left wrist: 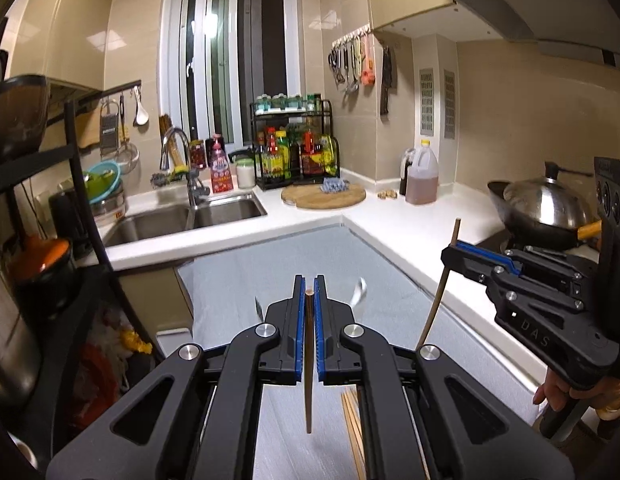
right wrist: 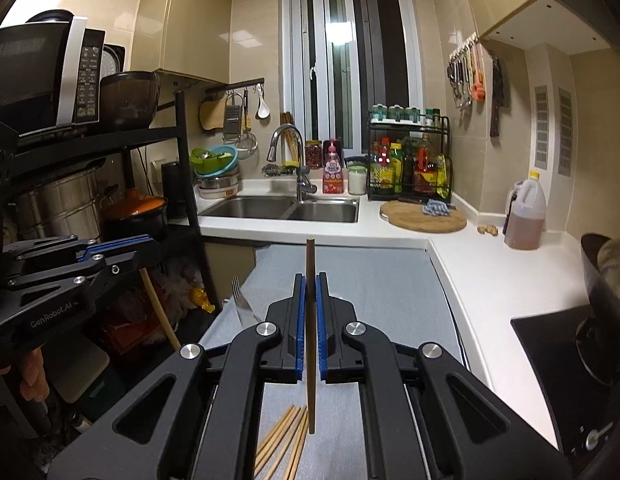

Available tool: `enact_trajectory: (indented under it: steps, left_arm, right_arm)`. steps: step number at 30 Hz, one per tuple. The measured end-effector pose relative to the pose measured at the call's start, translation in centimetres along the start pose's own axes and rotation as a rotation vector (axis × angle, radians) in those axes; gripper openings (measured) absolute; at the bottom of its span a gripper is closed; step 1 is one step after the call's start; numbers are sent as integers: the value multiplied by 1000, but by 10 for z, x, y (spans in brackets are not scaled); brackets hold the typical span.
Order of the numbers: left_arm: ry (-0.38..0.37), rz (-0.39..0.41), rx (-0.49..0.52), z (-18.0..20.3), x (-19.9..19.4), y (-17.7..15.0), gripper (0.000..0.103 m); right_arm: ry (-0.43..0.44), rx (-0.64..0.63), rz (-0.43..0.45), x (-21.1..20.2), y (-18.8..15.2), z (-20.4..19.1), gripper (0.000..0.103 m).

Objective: Organize utensils
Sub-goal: 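Lift the chopstick with the left tool while the right tool carries its chopstick to the container, then lower the chopstick into the container and open the left gripper while the right releases its chopstick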

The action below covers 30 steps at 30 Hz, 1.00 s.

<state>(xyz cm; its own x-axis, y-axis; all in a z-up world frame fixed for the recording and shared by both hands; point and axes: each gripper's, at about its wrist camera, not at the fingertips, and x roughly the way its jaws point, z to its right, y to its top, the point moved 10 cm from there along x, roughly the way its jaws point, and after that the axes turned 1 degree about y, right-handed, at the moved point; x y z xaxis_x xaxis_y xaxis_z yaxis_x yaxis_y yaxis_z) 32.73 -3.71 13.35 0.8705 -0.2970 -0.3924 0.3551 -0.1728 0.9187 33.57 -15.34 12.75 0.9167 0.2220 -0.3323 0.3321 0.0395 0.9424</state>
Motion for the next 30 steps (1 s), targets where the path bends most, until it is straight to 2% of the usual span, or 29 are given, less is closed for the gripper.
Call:
enact_trajectory:
  steps: [12,18,23,30]
  left_arm:
    - [-17,122,-17,-11,12,89,4]
    - [-16,170,-20,-14,26,114,4]
    - [-9,157,-20,-18,47,113,4]
    - [-11,91,-42,-27,86,81,4]
  right_arm:
    - [18,-26,108,18,88,-8,5]
    - [12,-25,129,41,108,-5,5]
    - [9,-23,120,65,106,-3,5]
    - [4,5,64,89,75,4,5]
